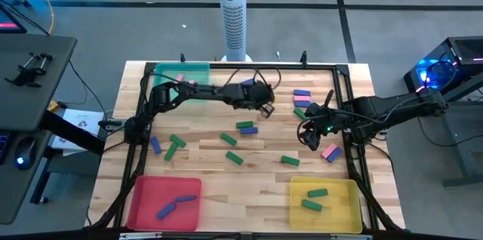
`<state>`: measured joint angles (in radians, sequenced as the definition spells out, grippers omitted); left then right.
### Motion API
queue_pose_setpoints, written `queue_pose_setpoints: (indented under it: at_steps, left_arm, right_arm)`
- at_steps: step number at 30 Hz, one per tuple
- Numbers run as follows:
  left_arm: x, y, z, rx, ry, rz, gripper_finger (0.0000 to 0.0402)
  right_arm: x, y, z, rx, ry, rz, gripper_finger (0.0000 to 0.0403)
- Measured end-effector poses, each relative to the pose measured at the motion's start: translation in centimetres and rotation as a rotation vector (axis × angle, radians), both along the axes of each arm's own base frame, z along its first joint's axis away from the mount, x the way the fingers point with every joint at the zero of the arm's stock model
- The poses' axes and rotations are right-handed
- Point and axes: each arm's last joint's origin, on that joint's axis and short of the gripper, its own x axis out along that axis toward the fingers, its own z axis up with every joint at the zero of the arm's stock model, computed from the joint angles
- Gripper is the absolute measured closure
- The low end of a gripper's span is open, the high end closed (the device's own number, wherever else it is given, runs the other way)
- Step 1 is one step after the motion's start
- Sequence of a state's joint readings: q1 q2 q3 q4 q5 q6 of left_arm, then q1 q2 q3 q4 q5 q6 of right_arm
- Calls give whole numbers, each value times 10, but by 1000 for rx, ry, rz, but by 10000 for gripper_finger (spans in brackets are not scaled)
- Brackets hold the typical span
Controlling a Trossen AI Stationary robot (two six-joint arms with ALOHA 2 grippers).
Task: Sort blocks
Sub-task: Put the green block into the yellow bin
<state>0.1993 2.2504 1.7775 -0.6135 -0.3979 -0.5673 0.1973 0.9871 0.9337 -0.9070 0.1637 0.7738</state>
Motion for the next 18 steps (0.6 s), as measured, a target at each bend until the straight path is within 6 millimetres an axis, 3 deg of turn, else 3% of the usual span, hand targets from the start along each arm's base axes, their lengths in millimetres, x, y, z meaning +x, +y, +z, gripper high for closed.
queue_pose_setpoints:
  at_steps: [5,10,14,18]
  left_arm:
    - [-2,31,-15,23,-3,73,401]
    - [0,43,-41,1,16,94,401]
    - [2,35,-45,30,63,46,401]
    - [6,13,-47,-8,84,-56,401]
  right_arm:
    - [0,1,0,18,4,12,211]
    - [0,1,0,41,7,22,211]
    - [0,2,0,61,11,31,211]
    - [0,2,0,58,11,33,211]
